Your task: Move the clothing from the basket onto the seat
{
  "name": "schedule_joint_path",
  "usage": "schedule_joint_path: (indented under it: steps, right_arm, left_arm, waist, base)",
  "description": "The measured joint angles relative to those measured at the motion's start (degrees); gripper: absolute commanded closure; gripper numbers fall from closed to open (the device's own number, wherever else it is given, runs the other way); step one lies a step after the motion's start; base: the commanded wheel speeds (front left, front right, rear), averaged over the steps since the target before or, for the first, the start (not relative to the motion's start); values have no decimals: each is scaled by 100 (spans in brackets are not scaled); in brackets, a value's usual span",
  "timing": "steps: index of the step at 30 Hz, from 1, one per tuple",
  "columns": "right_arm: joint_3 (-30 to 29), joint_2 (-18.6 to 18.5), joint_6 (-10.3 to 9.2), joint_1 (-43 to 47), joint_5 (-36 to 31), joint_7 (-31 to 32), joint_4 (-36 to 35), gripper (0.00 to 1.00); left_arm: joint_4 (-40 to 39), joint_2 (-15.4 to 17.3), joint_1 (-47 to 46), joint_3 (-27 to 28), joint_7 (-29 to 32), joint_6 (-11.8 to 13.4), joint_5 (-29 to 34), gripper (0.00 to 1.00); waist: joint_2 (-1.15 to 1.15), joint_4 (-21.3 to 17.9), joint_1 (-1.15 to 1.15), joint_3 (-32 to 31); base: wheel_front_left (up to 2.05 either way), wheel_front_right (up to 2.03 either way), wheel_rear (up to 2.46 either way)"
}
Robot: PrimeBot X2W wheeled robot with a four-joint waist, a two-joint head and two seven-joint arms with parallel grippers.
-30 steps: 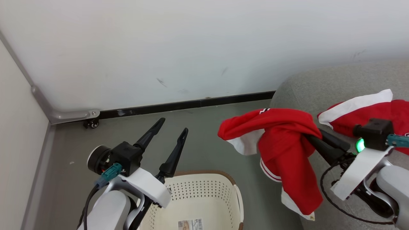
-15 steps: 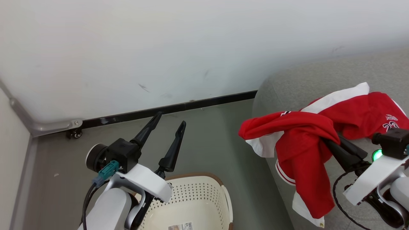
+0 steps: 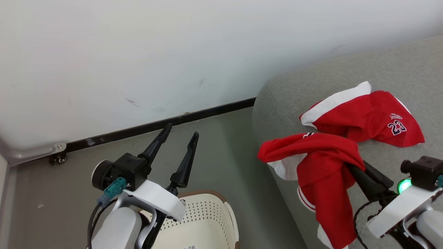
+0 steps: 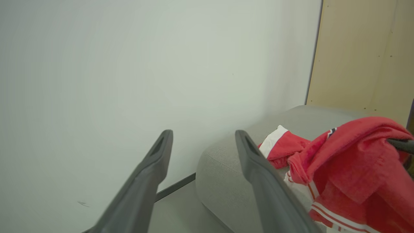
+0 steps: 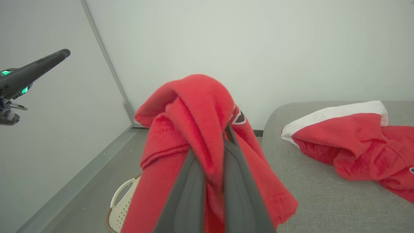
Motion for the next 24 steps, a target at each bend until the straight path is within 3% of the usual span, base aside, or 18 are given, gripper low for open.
schedule_joint_path:
  steps: [14, 24]
  right_arm:
    - [-511, 189, 0, 372, -367, 0, -142, 100]
    - [-1335, -67, 0, -177, -606, 0, -159, 100]
  left_arm:
    - [-136, -5, 99, 120, 0, 99, 49, 0]
    - [-318, 124, 236, 377, 0, 267, 73, 0]
  waist:
    - [0, -402, 0, 79]
    - [0, -544, 0, 309]
  base:
    - [0, 0, 0]
    - [0, 0, 0]
